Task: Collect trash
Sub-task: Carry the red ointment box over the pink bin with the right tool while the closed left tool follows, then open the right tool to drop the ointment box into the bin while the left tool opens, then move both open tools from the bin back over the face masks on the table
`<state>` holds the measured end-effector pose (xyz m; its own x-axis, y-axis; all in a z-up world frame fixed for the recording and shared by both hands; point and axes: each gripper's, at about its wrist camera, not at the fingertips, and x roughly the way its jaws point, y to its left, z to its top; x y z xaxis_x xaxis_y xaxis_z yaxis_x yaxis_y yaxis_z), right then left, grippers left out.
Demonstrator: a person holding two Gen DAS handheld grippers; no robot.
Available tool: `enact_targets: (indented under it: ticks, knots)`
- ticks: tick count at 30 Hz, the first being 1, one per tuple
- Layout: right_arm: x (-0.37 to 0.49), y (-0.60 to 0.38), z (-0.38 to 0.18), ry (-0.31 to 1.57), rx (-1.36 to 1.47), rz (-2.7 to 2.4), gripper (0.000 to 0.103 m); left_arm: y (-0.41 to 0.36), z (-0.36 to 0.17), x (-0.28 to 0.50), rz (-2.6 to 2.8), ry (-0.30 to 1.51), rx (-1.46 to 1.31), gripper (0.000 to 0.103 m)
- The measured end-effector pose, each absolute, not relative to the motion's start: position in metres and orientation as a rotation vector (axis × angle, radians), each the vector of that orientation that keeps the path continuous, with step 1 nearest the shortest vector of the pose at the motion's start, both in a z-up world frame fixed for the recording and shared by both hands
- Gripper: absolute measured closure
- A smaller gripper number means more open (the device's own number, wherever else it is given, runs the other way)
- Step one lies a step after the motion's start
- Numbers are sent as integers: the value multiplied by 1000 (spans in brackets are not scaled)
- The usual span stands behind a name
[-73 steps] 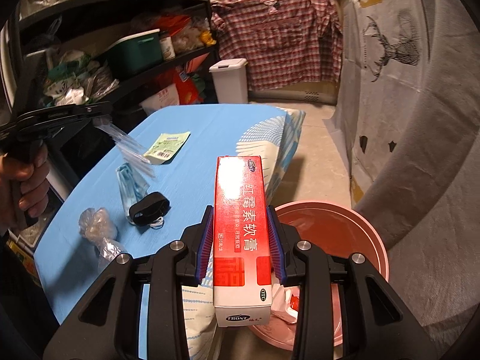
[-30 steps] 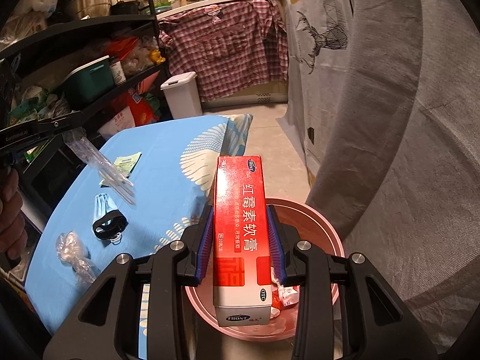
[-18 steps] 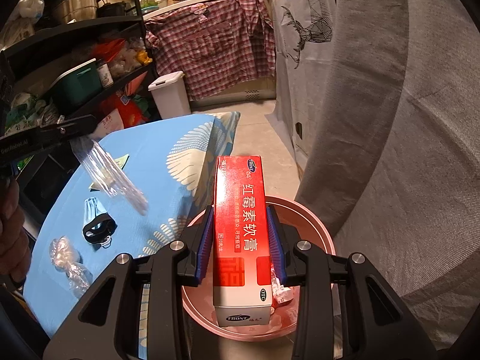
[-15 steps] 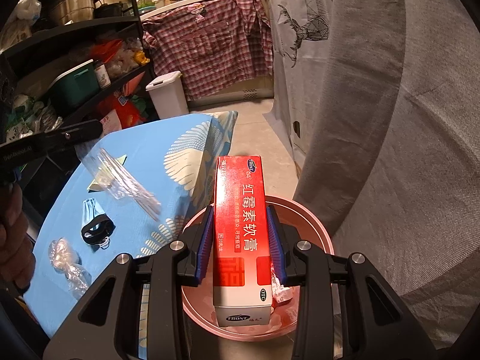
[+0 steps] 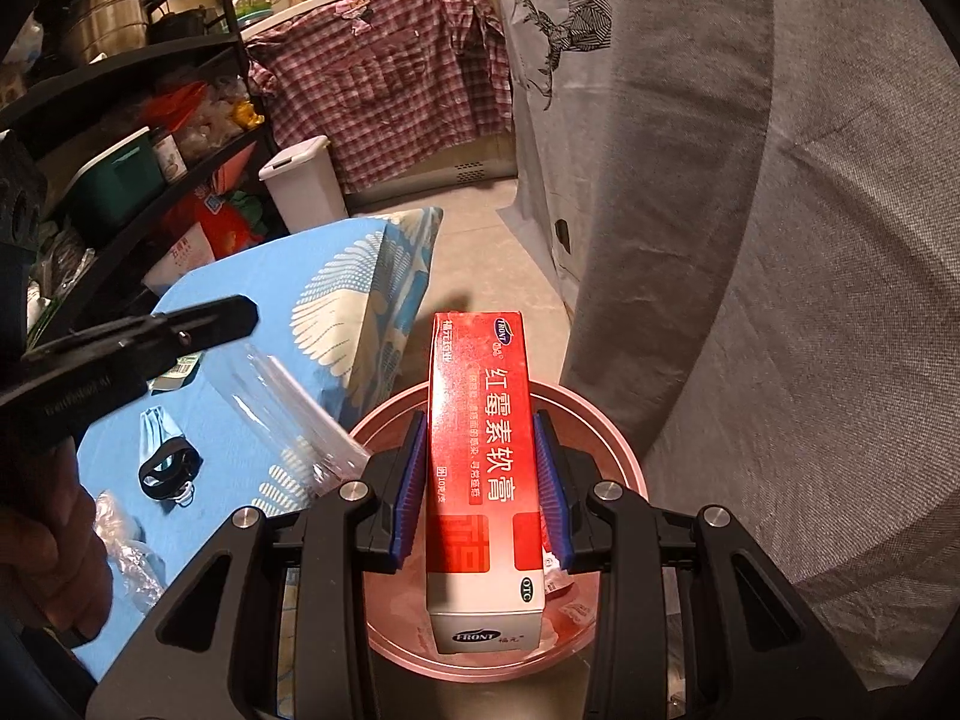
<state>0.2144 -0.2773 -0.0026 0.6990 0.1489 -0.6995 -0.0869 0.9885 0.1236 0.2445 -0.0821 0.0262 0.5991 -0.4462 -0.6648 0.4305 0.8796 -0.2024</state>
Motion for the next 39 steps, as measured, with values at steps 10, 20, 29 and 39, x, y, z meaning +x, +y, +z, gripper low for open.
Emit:
enact_targets:
  ticks: [10,20,29,39]
  knots:
    - [221,-278,-11,823,75,110,67,-107,3,251,-527,852,25,100]
    - [224,-274,-15,830,40,97,51,-92,5,251,-482,833,19,69]
    - [215,-264,-5,762,2,107,51,-55,21,237,-422,745,26,69]
    - [202,-243,9,670,1,167,53,18,44,226,-315,681,-41,69]
